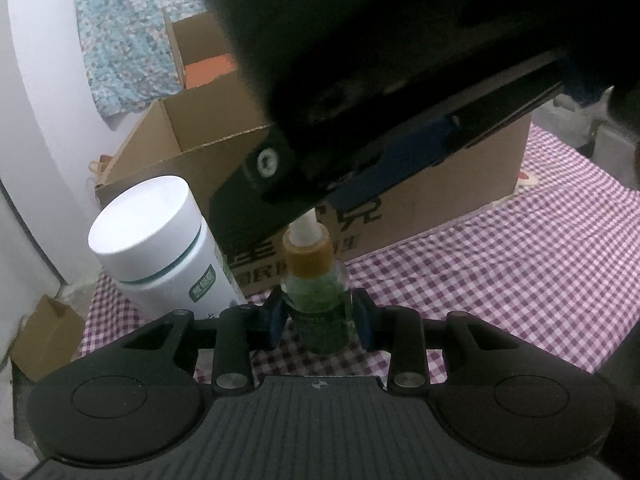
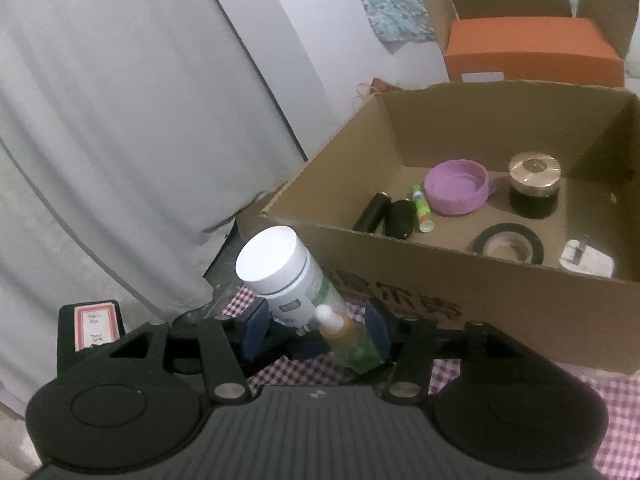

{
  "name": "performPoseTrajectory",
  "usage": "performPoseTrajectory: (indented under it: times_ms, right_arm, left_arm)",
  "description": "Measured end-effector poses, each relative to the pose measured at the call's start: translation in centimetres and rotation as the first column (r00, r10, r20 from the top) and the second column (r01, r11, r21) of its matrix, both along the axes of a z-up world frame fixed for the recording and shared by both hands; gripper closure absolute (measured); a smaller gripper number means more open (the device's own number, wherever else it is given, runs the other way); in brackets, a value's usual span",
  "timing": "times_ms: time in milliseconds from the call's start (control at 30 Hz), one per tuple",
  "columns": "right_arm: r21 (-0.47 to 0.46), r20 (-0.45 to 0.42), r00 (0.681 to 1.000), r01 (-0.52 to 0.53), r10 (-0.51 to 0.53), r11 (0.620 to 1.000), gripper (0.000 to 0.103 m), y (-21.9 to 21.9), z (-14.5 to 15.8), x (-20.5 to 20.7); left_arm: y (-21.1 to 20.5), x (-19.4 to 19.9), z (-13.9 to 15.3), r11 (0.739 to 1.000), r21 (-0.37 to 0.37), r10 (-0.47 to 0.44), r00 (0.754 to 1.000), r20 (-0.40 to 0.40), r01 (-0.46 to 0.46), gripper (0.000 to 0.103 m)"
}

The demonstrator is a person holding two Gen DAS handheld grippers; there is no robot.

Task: Organize rigid objects
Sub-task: 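Close the right gripper on the amber-capped dropper bottle, then carry the dropper bottle into the box and open the right gripper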

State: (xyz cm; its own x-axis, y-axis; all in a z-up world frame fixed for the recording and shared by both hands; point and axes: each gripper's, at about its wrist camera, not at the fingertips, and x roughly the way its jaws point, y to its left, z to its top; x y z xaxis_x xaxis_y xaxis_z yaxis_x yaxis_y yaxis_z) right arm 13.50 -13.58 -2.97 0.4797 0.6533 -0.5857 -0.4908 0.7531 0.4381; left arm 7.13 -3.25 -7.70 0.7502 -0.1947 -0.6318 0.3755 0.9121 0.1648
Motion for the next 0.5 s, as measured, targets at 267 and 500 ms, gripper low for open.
performPoseTrajectory:
  times_ms: [267,500]
  right_arm:
    - [-0.038,-0.017,1.000,0.024,-0.024,0.999,0.081,0.4,-0.9,0.4]
    - [-0.034,0.037,0.998,0.051,-0.050,0.998,0.086,-0.8,0.8,-1.2]
  left_arm:
    - [-0.4,-0.5,0.2,1.000,-0.018,-0.004,1.000,0.011,0.004,0.072]
    - [-1.0,-2.1,2.1,0.999,-0.031,-0.037,0.998,0.042,0.038,0.072]
